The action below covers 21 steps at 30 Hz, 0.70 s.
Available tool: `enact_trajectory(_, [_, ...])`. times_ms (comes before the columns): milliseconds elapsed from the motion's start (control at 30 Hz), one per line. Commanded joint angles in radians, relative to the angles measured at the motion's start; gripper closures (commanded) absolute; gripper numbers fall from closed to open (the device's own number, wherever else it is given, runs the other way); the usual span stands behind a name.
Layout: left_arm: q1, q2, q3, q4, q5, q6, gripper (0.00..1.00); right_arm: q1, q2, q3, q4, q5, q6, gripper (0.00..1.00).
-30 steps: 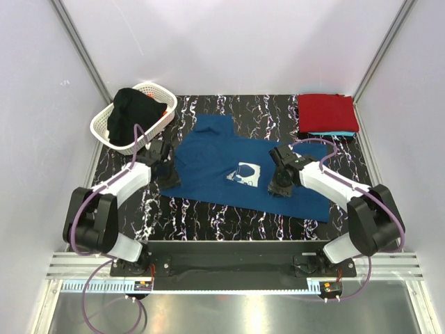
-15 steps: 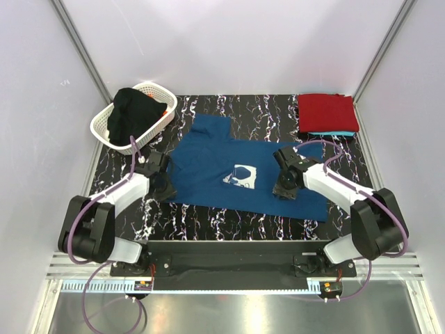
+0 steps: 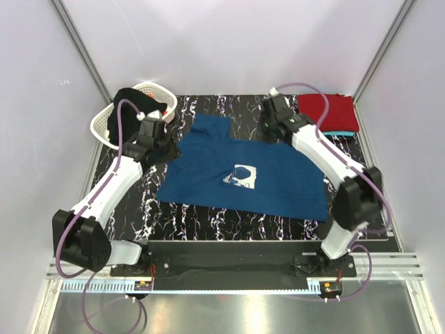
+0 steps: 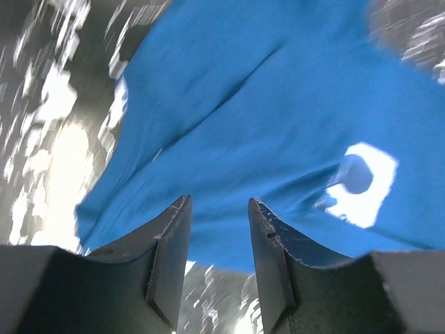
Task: Fold and stack the t-shirts
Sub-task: Fold the tshirt
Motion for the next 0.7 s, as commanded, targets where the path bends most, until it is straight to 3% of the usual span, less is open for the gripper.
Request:
enact_trajectory(0, [0.004, 0.056, 0.062, 0.079, 0.111, 0.097, 0.56, -0.004, 0.211, 0.217, 0.098, -0.03, -0.116, 0.65])
enact_trajectory(133, [0.007, 0.073, 0.045, 0.101, 0.181, 0.126, 0.56, -0.004, 0.442, 0.535, 0.111, -0.08, -0.161, 0.63])
enact_trajectory(333, [0.017, 0.041, -0.017, 0.118, 0.173, 0.16, 0.56, -0.007, 0.768, 0.922, 0.105, -0.114, -0.228, 0.62])
enact_trajectory(533, [0.024, 0.036, -0.034, 0.137, 0.228, 0.165, 0.56, -0.013, 0.983, 1.145, 0.113, -0.09, -0.242, 0.58])
enact_trajectory(667, [0.025, 0.035, -0.033, 0.141, 0.227, 0.175, 0.55, -0.021, 1.057, 1.182, 0.16, -0.065, -0.216, 0.5])
